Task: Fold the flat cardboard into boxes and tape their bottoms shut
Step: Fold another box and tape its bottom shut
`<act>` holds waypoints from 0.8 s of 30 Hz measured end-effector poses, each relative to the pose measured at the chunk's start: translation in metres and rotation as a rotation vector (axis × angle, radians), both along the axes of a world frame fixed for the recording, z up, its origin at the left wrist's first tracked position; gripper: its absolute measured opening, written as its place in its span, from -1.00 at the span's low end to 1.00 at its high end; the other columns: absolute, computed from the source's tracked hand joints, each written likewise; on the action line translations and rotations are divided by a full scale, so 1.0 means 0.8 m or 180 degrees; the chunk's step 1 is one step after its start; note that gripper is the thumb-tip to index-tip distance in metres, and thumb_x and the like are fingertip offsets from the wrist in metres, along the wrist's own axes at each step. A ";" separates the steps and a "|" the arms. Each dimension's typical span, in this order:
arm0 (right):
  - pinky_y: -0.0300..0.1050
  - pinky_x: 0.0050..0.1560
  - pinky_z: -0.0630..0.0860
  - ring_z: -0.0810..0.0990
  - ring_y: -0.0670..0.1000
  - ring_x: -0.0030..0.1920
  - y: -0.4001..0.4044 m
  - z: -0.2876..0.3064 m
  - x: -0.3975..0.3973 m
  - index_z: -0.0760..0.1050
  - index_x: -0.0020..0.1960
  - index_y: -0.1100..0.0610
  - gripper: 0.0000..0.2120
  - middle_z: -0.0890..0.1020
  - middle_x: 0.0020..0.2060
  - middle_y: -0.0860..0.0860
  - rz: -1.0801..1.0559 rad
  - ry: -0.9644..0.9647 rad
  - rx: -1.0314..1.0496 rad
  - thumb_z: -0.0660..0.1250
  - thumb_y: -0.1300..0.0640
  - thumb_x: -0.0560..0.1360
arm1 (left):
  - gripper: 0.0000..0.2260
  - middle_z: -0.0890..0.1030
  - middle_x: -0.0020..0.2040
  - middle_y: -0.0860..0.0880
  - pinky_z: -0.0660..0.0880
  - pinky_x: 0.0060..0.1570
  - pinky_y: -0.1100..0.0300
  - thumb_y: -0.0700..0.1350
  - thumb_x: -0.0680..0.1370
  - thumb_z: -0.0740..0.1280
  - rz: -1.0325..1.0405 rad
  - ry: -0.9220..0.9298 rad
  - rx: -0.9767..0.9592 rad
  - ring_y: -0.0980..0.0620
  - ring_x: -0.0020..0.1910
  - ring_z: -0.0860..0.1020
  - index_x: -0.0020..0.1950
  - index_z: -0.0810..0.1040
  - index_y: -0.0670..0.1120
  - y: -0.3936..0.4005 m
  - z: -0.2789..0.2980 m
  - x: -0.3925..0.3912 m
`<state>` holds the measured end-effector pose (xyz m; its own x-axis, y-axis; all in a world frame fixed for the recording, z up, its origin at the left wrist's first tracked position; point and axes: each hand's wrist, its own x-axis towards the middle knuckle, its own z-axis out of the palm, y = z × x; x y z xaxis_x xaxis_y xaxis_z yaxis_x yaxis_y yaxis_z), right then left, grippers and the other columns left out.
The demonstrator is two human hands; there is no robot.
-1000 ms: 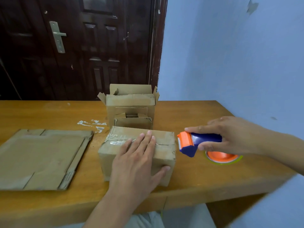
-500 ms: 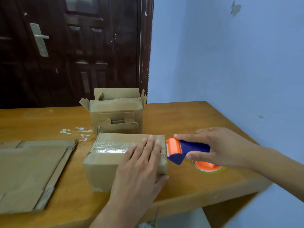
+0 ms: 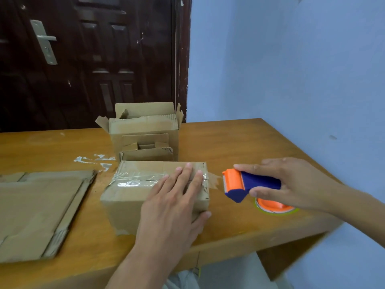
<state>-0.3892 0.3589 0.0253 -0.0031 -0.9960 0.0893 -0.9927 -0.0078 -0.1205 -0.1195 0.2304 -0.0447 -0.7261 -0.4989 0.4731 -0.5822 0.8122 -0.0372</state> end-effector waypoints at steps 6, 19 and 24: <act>-0.27 -0.26 0.30 0.47 -0.17 -0.19 -0.021 0.006 0.010 0.08 0.53 -0.56 -0.38 0.47 -0.20 -0.22 0.0147 0.0528 0.0018 -0.12 -0.58 0.48 | -0.22 0.54 0.49 -0.04 0.54 0.29 0.04 0.36 0.36 0.53 0.0127 -0.0005 0.0150 -0.04 0.43 0.55 0.49 0.55 0.02 0.004 0.008 -0.002; -0.17 -0.34 0.21 0.27 -0.20 -0.32 -0.066 0.043 0.067 0.29 0.56 -0.36 -0.36 0.26 -0.34 -0.22 0.0174 0.1319 0.0178 0.03 -0.51 0.53 | -0.14 0.46 0.56 -0.01 0.56 0.26 0.01 0.38 0.37 0.50 0.0150 -0.0206 0.0265 -0.04 0.50 0.48 0.61 0.37 0.14 0.003 0.007 -0.002; -0.15 -0.36 0.25 0.43 -0.07 -0.22 -0.067 0.046 0.071 0.30 0.57 -0.32 -0.35 0.40 -0.23 -0.16 0.0289 0.1561 0.0168 0.01 -0.52 0.54 | -0.15 0.45 0.56 -0.02 0.59 0.23 0.00 0.33 0.38 0.53 0.0173 -0.0257 0.0353 -0.05 0.50 0.48 0.61 0.38 0.11 0.008 0.012 -0.003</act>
